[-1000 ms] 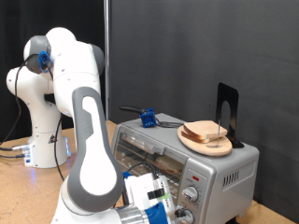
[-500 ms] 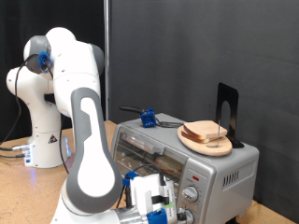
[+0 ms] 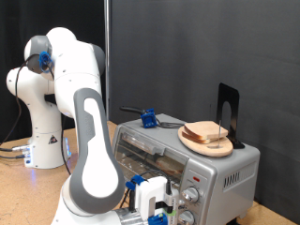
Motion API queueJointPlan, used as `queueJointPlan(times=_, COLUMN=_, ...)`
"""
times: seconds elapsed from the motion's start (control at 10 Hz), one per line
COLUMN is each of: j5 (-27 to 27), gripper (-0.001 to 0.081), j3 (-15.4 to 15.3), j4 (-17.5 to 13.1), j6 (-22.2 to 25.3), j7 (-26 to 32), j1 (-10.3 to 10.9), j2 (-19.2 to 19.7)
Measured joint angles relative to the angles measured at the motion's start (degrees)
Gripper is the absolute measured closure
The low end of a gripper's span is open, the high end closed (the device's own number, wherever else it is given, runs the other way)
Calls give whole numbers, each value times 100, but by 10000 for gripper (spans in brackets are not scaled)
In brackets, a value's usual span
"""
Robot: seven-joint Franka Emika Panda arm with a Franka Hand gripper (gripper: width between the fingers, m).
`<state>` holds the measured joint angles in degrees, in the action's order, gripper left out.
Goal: Make a piece of toast with the oven
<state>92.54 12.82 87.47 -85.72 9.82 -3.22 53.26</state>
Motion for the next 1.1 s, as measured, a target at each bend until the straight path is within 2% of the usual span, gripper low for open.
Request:
queueJointPlan(times=0.1, j5=-59, gripper=187, j3=1, j4=64, j6=1, j7=-83, j1=0, j2=-28)
queueJointPlan(times=0.2, j5=-79, gripper=187, j3=-3, j4=82, j6=7, j7=-209, j1=0, j2=-34)
queueJointPlan(times=0.3, j5=-80, gripper=58, j3=-14, j4=77, j6=8, j7=-244, j1=1, j2=-34)
queueJointPlan(times=0.4, j5=-74, gripper=58, j3=-26, j4=57, j6=6, j7=-223, j1=2, j2=-35)
queueJointPlan(times=0.5, j5=-71, gripper=10, j3=-38, j4=4, j6=6, j7=-201, j1=4, j2=-33)
queueJointPlan(times=0.6, j5=-71, gripper=0, j3=-38, j4=-57, j6=-1, j7=-176, j1=1, j2=-30)
queueJointPlan(times=1.1, j5=-89, gripper=-2, j3=-40, j4=-284, j6=63, j7=-182, j1=-8, j2=53)
